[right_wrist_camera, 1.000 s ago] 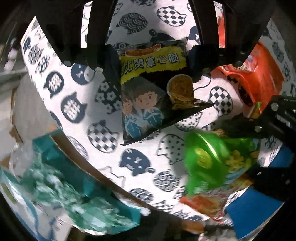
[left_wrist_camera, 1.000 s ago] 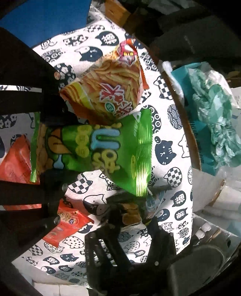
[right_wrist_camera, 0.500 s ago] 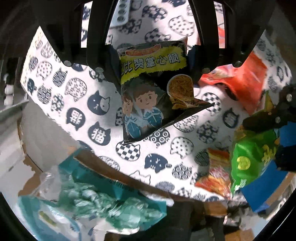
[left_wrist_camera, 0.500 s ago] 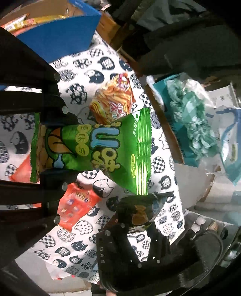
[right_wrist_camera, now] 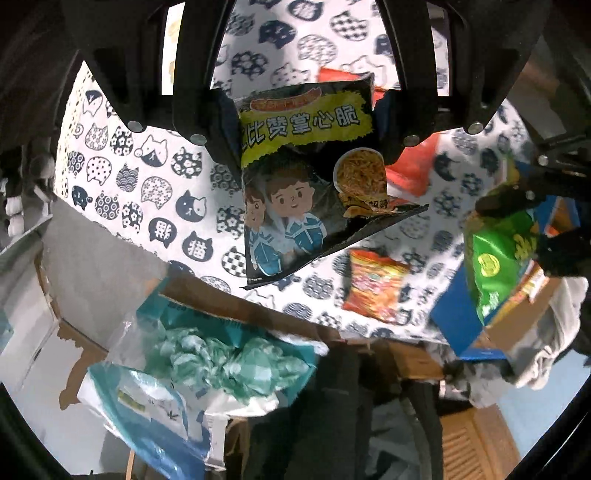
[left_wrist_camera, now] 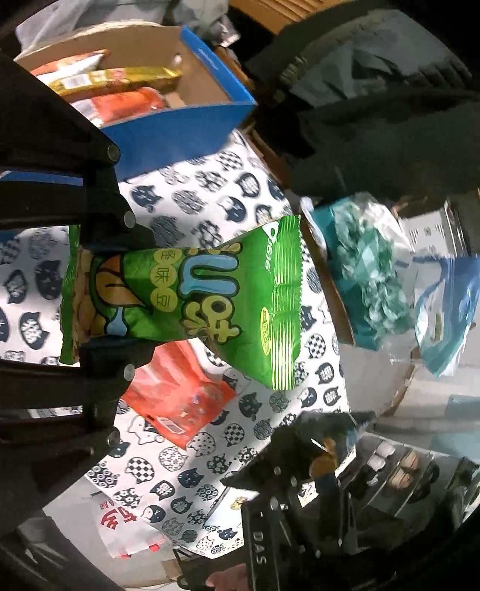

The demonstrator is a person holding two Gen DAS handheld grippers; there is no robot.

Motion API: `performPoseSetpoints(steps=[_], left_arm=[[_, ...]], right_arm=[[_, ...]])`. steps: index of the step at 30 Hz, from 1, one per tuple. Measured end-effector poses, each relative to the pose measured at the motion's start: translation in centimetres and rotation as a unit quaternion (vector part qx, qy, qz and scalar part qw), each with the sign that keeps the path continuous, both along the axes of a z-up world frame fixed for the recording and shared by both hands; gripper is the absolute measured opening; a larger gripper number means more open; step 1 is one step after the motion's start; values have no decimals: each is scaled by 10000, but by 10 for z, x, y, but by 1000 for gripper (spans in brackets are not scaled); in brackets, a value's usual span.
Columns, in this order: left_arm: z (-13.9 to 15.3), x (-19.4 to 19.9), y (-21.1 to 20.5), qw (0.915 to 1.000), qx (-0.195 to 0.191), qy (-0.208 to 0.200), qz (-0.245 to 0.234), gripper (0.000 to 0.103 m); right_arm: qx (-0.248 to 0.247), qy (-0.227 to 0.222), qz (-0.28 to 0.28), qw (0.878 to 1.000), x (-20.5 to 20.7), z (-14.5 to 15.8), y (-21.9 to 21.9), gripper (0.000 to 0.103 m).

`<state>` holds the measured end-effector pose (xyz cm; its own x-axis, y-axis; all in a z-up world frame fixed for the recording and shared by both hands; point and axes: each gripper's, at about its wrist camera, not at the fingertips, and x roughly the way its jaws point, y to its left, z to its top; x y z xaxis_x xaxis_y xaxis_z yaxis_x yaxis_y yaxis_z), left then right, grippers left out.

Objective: Organize snacks
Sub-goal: 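Carry the green bag and black-yellow bag over the box and lower them in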

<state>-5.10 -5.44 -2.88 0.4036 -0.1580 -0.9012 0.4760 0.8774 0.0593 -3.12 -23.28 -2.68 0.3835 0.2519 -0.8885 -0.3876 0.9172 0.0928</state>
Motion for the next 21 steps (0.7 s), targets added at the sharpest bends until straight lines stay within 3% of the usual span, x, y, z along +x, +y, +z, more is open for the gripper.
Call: performPoseSetpoints(steps=[9,21], left_arm=[[13,-19,31,9991,-200,-30,380,33],[30,-35,62,9975,-375,-223,551,33]], right_arm=[[12,-113,5,9999,-16,22,24,57],[194,-197,252,9993,-20,40,69,57]])
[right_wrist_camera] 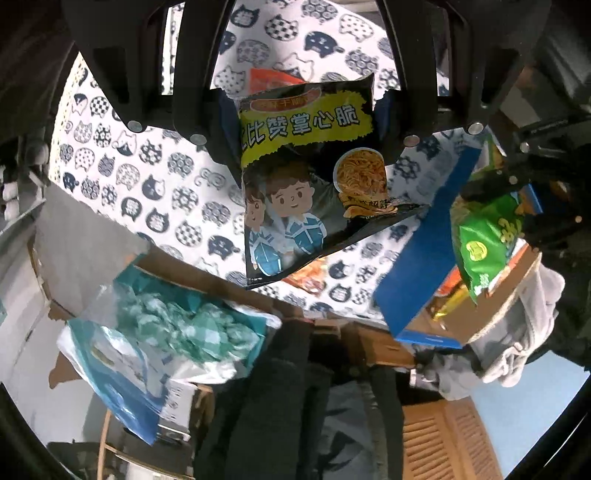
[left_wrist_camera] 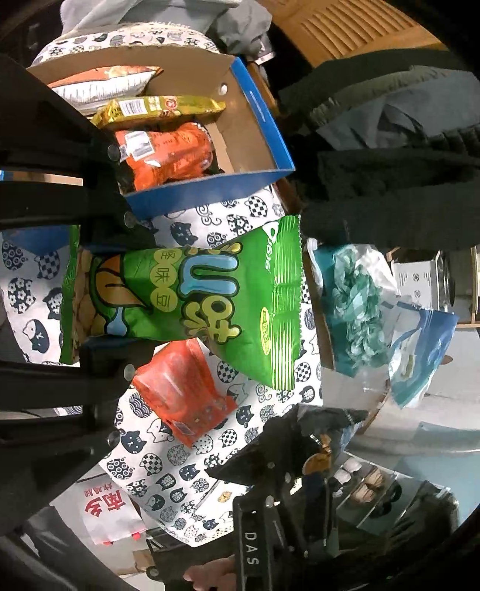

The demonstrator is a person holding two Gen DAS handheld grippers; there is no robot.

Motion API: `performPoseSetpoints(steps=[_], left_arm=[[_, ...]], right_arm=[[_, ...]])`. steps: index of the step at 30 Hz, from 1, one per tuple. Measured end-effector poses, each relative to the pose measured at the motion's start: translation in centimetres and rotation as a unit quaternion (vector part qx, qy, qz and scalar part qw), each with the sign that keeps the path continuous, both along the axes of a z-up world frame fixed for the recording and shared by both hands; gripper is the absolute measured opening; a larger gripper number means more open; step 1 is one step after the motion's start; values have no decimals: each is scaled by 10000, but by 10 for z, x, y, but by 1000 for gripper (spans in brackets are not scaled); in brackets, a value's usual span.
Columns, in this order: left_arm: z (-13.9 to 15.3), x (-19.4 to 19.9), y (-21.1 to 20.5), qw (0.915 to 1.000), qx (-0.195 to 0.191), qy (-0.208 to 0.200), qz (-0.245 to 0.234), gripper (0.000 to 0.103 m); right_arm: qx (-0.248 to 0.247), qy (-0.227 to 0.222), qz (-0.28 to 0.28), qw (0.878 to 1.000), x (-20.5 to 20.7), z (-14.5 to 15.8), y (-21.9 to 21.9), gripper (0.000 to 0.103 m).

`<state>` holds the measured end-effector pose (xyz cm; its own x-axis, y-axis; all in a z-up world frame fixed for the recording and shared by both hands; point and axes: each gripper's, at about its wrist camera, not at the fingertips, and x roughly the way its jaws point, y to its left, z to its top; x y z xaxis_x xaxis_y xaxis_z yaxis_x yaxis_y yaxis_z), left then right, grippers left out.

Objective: Organize snacks
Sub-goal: 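Carry the green bag and black-yellow bag over the box and lower them in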

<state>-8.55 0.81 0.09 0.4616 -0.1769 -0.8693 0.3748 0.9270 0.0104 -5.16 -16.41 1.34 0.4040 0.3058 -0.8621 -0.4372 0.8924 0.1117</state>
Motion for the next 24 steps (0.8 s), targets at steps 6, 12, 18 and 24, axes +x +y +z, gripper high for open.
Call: performPoseSetpoints(steps=[6,12,18,24], left_arm=[[6,-2,18,9999,-39,-70,115,33],[6,-1,44,9993,14,-168,333,33],[3,0,78,9981,-116,-102,597,33],[2,0,116,9959,-225,-53,880,33]], right_arm=[[103,-33,158,9998,6,12,28,57],[214,-60,371,9991,14,21,62,57],[298,-15,550,9980,24,25,101,57],[302,83,735,9968,30,21,141,57]])
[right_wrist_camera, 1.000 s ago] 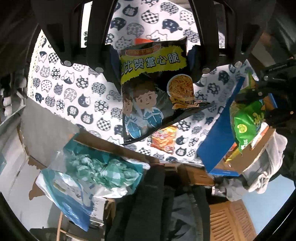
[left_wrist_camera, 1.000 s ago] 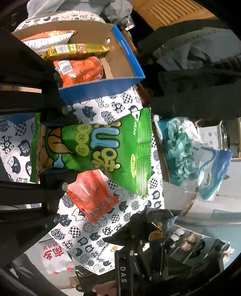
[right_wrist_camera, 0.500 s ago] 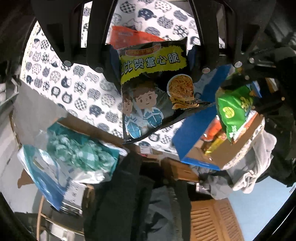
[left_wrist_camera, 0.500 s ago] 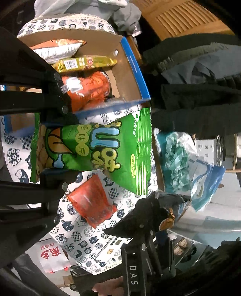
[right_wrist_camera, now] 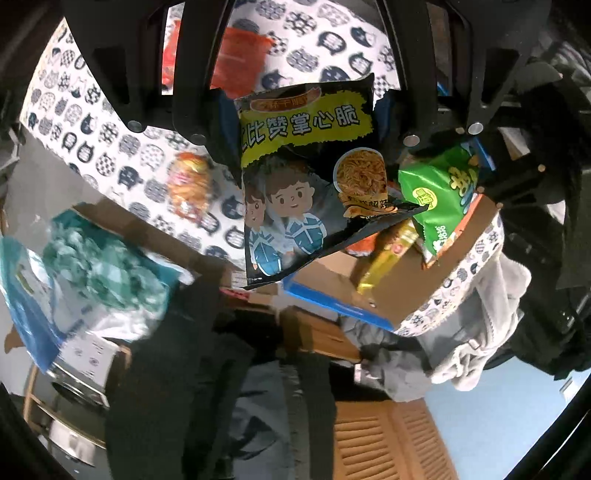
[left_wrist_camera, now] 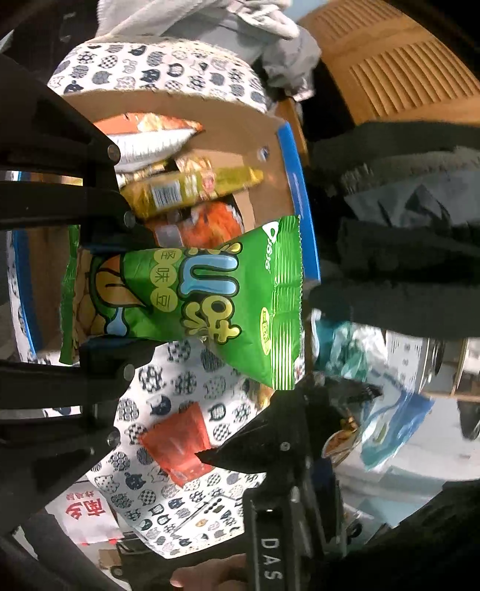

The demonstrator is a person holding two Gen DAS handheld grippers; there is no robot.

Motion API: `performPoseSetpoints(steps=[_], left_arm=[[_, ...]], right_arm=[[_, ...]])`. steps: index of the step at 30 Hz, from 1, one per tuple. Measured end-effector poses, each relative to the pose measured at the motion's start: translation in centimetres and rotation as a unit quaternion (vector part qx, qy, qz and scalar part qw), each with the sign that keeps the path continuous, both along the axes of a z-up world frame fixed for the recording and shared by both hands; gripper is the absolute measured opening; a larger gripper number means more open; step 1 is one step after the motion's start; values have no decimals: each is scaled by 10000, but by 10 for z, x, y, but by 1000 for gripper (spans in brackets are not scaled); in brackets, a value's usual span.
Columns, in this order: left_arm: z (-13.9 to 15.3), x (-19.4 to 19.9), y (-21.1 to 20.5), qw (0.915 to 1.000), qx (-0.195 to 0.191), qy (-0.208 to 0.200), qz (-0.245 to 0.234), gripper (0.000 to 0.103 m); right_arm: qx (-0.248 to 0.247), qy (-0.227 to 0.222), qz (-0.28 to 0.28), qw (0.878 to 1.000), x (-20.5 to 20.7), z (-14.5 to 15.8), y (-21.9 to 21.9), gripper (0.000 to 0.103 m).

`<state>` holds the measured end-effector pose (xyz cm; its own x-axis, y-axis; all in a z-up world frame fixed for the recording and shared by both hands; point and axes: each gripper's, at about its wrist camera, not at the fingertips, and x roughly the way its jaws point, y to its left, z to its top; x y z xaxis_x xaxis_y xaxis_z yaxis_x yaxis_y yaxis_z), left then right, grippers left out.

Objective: Organize snacks
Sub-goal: 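Carry the green bag and black-yellow bag over the box and lower them in, then open both tools and move them back over the remaining snacks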

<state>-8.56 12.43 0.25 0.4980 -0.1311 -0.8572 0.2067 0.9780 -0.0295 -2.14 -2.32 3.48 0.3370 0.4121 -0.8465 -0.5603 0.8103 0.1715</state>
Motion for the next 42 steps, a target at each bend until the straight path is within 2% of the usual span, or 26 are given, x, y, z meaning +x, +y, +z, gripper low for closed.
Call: performPoseSetpoints(steps=[14,19,27,31,34,37,42], left_arm=[[-21,21,93,9943,-211,285,1010,33],[-29,28,112,9907,-279,437,1257,33],[-44,31,122,9873,-393,688,1379,33],[-44,31,122,9863,-406,708,1431,43],[-38,31,120,9870,-339,618,1447,58],[-30,29,113,9890,-275,489,1366,60],[-17,27,99,9919,-213,299,1213,70]], right_arm=[[-11,461,233,9987,27,-28,89,57],[-211,572,305,9977,35,-46,115,57],[-336,678,332,9966,46,-65,138,58],[-330,734,374,9961,46,-68,141,59],[-295,721,340,9964,44,-67,137,68],[-199,713,286,9969,44,-61,130,72],[24,565,35,9984,40,-40,108,76]])
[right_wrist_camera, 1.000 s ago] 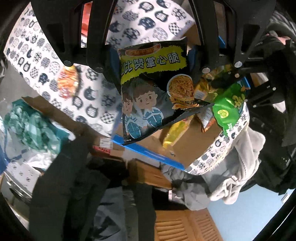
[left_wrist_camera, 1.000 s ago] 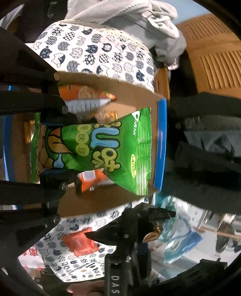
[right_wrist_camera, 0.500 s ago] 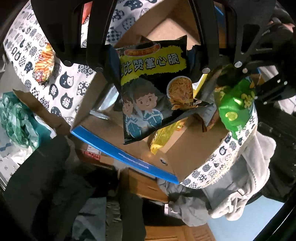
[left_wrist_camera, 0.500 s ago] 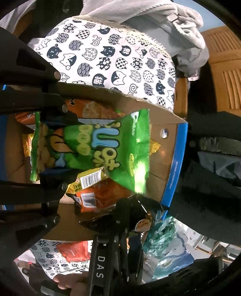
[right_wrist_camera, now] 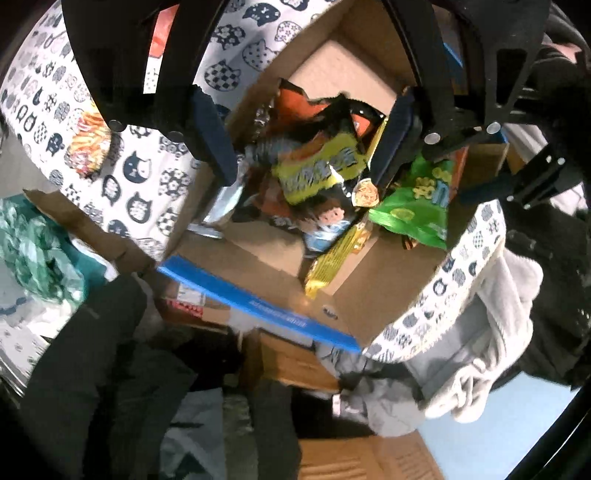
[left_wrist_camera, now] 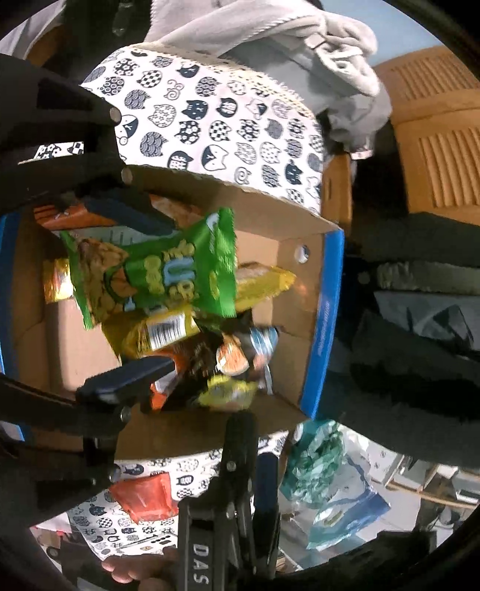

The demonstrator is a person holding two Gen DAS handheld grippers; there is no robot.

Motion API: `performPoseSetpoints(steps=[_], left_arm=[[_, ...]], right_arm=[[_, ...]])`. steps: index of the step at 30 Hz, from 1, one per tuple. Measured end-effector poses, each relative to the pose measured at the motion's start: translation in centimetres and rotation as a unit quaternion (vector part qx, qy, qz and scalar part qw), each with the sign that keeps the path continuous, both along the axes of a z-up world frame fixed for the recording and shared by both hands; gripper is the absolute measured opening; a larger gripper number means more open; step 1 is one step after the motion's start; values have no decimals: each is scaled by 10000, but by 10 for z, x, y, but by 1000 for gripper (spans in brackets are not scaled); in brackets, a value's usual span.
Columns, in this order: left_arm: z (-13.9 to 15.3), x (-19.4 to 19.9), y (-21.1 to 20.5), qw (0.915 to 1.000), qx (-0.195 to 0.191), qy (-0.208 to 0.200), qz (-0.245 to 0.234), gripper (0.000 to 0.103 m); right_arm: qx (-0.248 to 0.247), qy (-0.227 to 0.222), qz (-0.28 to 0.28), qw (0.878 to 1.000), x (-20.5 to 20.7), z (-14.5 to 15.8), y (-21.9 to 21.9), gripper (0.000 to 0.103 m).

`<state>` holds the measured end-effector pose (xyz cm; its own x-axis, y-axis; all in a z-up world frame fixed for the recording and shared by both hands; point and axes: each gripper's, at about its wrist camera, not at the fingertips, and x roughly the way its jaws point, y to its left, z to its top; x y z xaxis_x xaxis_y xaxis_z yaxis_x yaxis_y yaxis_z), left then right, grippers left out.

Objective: Organize snacks
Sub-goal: 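Open both tools and move them back over the remaining snacks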

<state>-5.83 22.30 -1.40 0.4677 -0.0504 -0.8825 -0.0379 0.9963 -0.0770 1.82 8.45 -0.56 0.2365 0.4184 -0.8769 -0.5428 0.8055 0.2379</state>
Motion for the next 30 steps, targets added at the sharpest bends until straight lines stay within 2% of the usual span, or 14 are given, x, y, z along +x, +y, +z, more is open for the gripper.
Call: performPoseSetpoints(steps=[8,14,24,30], left_arm=[[18,-3,-39,9988,-40,-248,-411,74],[19,-1,-81,9961,-192,-219,-828,74],[6,1,-164,9884,45,-13,-1521,74],[-7,0,-207,9813,316,66,-1899,74]], right_arm=[[-69,-236,-511,9984,-24,24,-66,77],[-257,-234,-818,9960,-41,24,-122,78],[-448,68,-1457,9883,-70,-14,-224,78],[-476,266,-1701,9839,-85,-36,-266,78]])
